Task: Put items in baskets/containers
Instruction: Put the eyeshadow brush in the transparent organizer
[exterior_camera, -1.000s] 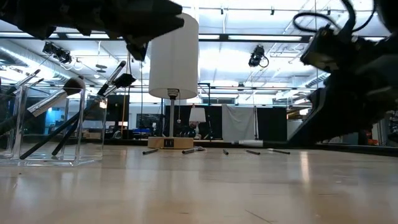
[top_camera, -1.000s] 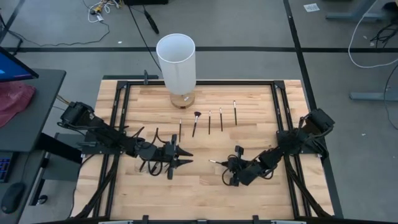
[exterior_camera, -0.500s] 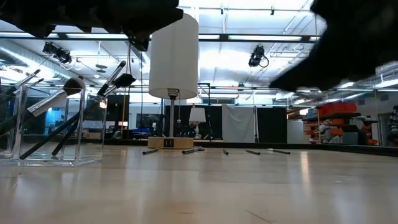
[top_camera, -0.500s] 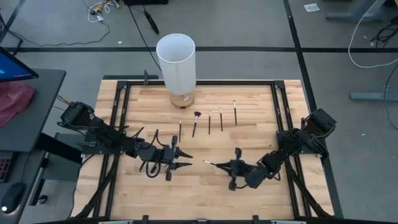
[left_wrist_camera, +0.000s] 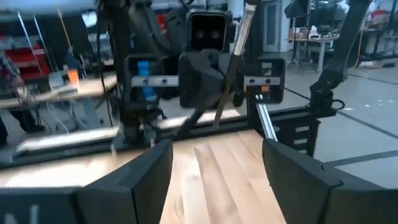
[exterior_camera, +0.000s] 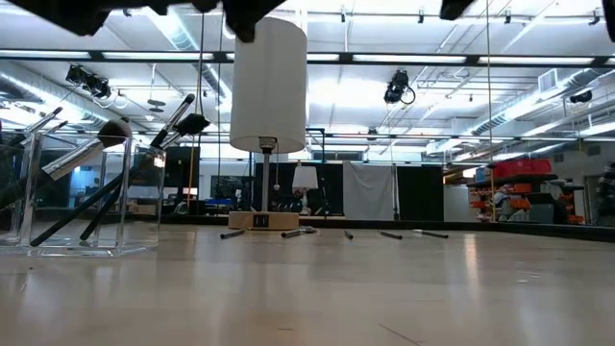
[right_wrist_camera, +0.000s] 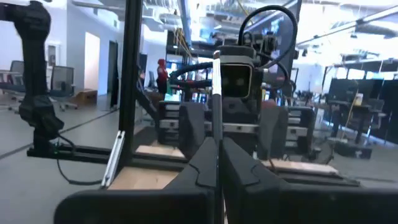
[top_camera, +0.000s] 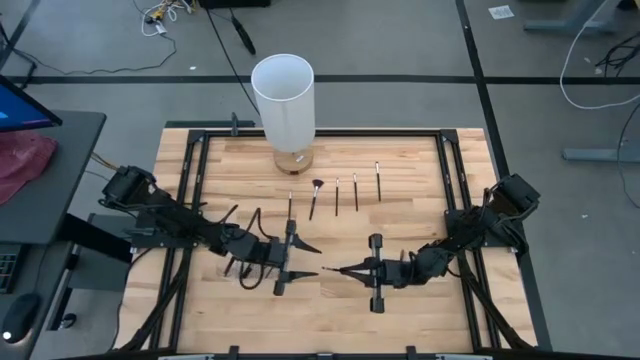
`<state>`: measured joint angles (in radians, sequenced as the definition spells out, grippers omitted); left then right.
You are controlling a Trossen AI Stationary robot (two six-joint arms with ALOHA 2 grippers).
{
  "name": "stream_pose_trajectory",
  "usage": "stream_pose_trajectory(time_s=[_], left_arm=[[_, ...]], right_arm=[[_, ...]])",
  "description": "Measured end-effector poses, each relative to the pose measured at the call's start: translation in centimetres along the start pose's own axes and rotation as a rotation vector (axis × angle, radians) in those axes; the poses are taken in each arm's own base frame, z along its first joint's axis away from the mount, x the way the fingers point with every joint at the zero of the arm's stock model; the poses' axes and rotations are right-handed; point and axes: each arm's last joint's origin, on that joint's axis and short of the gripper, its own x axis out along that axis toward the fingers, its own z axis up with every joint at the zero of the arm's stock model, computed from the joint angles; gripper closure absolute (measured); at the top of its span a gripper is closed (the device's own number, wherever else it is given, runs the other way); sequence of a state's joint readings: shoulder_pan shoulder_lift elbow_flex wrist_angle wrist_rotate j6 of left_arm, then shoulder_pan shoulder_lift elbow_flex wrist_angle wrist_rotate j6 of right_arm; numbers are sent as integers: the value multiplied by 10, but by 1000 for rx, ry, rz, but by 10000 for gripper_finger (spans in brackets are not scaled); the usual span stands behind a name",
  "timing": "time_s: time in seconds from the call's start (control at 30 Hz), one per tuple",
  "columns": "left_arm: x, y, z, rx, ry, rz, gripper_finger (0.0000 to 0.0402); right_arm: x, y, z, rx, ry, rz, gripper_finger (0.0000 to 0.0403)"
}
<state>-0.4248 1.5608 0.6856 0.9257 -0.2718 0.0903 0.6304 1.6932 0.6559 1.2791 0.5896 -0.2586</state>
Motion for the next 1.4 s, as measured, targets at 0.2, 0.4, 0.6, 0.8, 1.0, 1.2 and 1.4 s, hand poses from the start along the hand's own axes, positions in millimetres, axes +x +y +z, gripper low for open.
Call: stream_pose_trajectory(time_s=[0.2, 0.4, 0.6, 0.8, 1.0, 1.2, 1.4], left_arm=[[28, -8, 8, 42, -35, 0, 188], [36, -18, 18, 96, -100, -23, 218], [35, -23, 27, 109, -166, -27, 254], [35, -22, 27, 107, -169, -22, 331], [34, -23, 27, 120, -159, -24, 385], [16, -28, 44, 130, -41, -12, 385], [-14, -30, 75, 25, 247, -49, 381]], right_arm=[[5, -2, 2, -29, -8, -6, 399], [5, -1, 1, -34, 0, 3, 399], [5, -1, 0, -34, 11, 7, 399], [5, 0, -1, -27, 16, 13, 399], [5, 0, -2, -19, 21, 15, 396], [3, 1, -2, -7, 66, -77, 360], [-7, 7, 3, -41, 113, -228, 306]])
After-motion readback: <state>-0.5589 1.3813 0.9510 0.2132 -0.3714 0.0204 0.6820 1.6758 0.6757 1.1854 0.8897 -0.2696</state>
